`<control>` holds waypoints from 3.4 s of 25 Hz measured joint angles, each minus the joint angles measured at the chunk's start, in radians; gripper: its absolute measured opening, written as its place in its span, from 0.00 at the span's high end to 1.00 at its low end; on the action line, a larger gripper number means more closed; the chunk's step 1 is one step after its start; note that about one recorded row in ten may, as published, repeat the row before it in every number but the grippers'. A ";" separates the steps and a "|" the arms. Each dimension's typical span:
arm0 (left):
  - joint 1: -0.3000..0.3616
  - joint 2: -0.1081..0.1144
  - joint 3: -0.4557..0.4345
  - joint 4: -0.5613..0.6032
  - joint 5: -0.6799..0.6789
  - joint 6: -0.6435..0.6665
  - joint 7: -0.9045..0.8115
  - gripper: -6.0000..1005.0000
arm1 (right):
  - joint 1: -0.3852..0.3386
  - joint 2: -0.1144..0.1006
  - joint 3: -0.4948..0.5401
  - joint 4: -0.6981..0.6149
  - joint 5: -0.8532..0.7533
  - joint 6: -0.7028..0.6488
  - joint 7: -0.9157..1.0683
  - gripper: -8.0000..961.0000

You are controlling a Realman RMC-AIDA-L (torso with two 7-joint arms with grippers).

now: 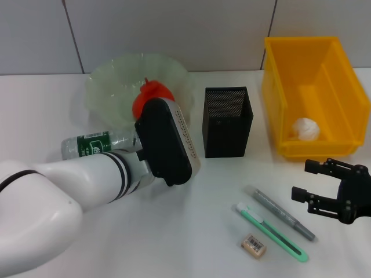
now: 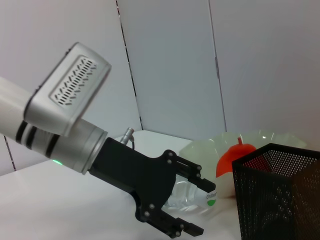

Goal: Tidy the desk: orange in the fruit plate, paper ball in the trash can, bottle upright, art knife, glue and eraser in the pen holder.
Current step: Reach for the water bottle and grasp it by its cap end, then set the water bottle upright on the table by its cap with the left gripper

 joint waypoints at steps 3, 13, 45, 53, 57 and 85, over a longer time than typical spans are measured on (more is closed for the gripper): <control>-0.023 0.000 0.000 -0.039 0.021 -0.019 -0.032 0.28 | 0.001 0.000 0.000 0.005 0.000 0.001 0.000 0.22; -0.049 0.000 -0.017 -0.102 0.039 -0.072 -0.065 0.28 | 0.004 -0.001 0.000 0.011 0.000 0.004 -0.003 0.22; -0.054 0.000 -0.042 -0.195 0.079 -0.154 -0.056 0.30 | 0.027 0.001 0.002 0.022 0.001 0.023 -0.001 0.22; -0.065 0.000 -0.052 -0.222 0.079 -0.153 -0.055 0.30 | 0.041 -0.002 0.002 0.045 0.001 0.032 -0.001 0.22; -0.069 0.000 -0.055 -0.225 0.079 -0.149 -0.055 0.30 | 0.042 -0.002 0.002 0.046 0.001 0.037 -0.003 0.22; 0.034 0.000 -0.047 -0.144 0.079 -0.213 0.051 0.52 | 0.054 0.000 0.002 0.048 0.002 0.045 0.001 0.22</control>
